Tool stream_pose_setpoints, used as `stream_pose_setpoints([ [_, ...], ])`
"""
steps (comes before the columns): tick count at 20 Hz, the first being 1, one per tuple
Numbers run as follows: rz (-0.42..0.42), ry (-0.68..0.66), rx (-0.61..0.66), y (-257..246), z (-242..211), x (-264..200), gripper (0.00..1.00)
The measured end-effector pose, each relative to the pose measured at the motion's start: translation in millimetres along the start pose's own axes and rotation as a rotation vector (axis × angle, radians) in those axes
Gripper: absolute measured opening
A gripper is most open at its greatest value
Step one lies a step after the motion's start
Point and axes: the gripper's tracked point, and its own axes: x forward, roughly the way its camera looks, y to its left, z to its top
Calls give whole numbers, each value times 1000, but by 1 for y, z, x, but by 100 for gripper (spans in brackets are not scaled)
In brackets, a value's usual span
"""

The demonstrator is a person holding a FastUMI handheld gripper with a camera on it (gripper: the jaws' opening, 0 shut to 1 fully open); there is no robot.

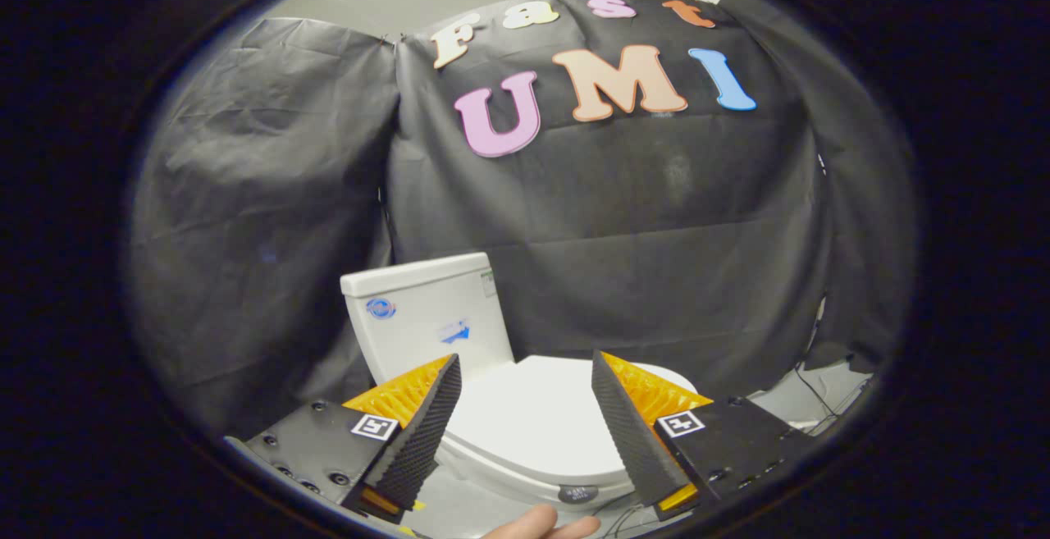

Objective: Open the toilet lid.

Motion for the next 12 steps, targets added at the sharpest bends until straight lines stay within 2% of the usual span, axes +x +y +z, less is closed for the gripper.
stream_pose_setpoints([
  [3,-15,-77,49,-7,14,-5,99],
  [12,-65,-26,105,-27,-13,-3,99],
])
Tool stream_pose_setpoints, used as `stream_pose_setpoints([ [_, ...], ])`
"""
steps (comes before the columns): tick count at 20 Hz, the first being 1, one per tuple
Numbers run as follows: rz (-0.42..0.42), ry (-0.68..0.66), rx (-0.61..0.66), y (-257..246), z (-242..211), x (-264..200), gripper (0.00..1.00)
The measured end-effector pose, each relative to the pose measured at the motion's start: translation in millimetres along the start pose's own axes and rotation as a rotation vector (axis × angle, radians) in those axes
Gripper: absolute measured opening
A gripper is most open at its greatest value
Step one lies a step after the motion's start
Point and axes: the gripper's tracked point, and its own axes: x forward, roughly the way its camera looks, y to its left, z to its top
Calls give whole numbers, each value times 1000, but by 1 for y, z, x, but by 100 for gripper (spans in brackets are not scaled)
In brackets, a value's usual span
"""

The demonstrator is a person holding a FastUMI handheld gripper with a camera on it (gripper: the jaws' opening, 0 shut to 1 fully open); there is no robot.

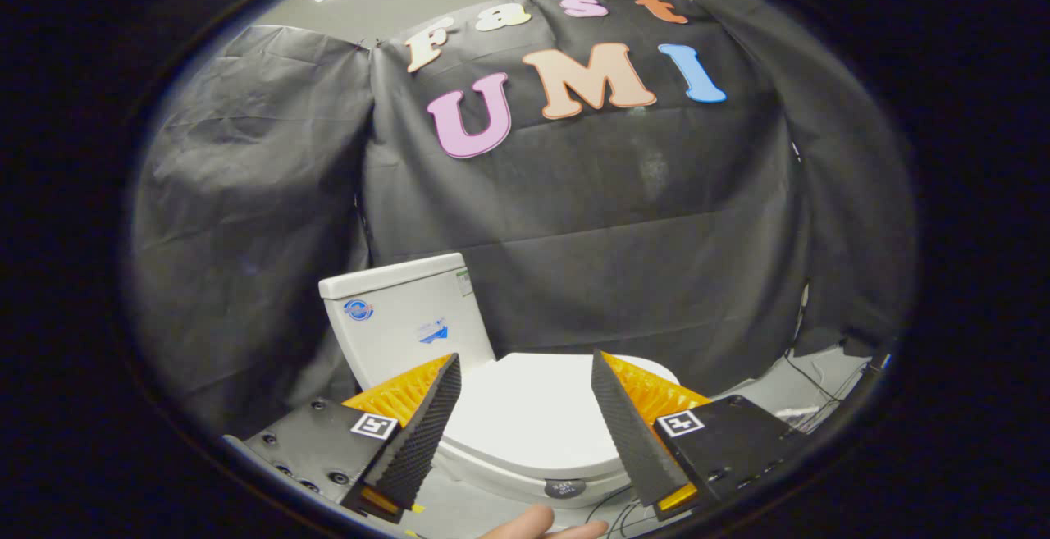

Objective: Open the toilet lid.

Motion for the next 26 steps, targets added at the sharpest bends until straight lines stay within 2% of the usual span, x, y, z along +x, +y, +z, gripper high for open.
stream_pose_setpoints([
  [9,-2,67,142,0,-36,14,99],
  [12,6,65,263,2,-45,18,99],
  [16,-41,69,409,-9,-64,21,99],
  [20,-81,-18,582,-17,-63,26,97],
  [23,-114,-26,731,-23,-91,22,97],
  [26,-159,-4,798,-25,-114,18,97],
])
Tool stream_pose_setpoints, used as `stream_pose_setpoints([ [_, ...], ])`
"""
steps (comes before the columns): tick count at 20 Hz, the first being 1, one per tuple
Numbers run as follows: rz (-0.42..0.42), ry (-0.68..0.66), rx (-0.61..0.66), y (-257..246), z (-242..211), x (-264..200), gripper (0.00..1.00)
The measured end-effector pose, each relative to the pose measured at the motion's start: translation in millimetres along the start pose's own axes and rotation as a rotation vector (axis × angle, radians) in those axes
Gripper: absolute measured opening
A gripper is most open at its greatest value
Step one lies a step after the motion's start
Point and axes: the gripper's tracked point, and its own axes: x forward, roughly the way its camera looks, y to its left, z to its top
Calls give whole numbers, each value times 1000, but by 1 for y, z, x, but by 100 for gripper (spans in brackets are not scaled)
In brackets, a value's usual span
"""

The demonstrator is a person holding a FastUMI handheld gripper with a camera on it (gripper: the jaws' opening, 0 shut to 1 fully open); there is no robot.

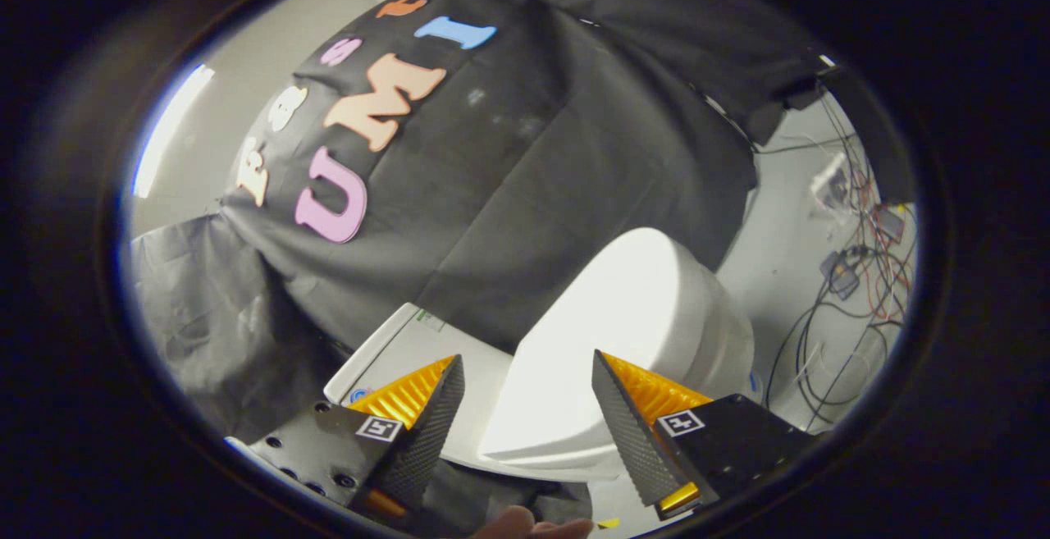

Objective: Open the toilet lid.

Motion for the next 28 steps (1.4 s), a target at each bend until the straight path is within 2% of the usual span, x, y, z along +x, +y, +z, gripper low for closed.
stream_pose_setpoints([
  [6,-82,57,68,-29,-20,-2,97],
  [10,-188,94,150,-64,-39,-10,98],
  [12,-190,72,212,-64,-33,-14,98],
  [18,-255,146,284,-84,-61,-20,96],
  [21,-229,130,343,-83,-66,-6,96],
  [23,-178,153,361,-73,-75,-1,80],
  [24,-162,123,390,-73,-70,0,72],
  [26,-181,73,464,-83,-63,3,57],
  [27,-251,83,509,-98,-71,3,41],
  [28,-234,65,564,-94,-68,-1,25],
])
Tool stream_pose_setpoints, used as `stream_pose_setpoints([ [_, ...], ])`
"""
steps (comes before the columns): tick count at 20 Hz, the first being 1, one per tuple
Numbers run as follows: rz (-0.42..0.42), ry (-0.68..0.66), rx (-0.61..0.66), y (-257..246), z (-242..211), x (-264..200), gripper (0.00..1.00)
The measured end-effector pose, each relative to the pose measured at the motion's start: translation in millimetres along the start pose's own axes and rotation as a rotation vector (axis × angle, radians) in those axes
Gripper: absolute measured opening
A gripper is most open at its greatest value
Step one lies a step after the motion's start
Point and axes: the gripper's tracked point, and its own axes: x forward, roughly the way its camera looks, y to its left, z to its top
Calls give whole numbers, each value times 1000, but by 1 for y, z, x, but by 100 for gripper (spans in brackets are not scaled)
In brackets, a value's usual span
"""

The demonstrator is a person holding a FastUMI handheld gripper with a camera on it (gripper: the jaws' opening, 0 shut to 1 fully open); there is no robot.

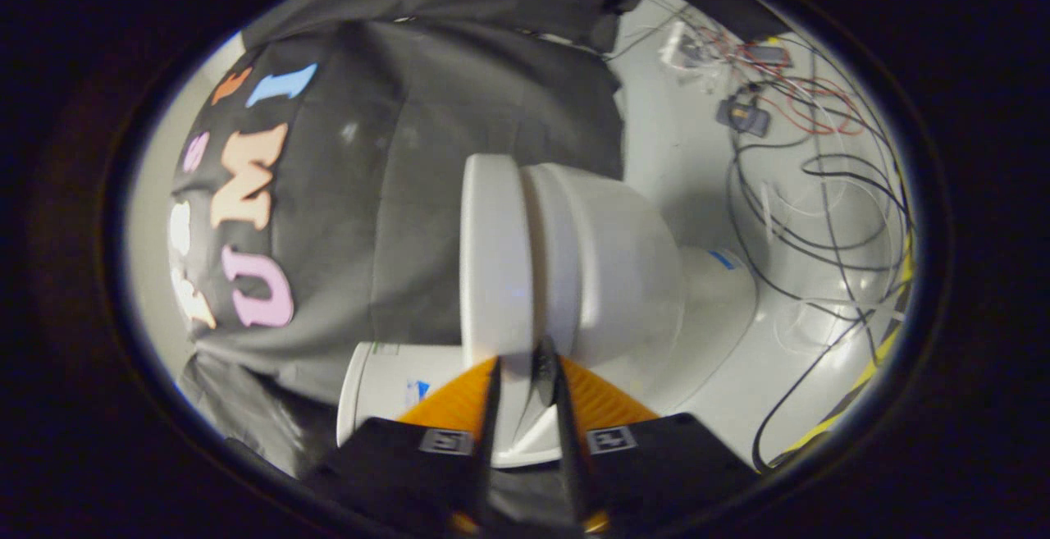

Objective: Open the toilet lid.

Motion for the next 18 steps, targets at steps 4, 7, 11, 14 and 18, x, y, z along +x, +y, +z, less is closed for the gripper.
stream_pose_setpoints([
  [4,-82,-27,-85,-3,-1,8,6],
  [7,-170,-18,-191,-5,-1,4,10],
  [11,-183,-49,-130,0,4,6,0],
  [14,-220,-53,-140,1,2,5,1],
  [18,-201,-69,-144,12,2,0,1],
])
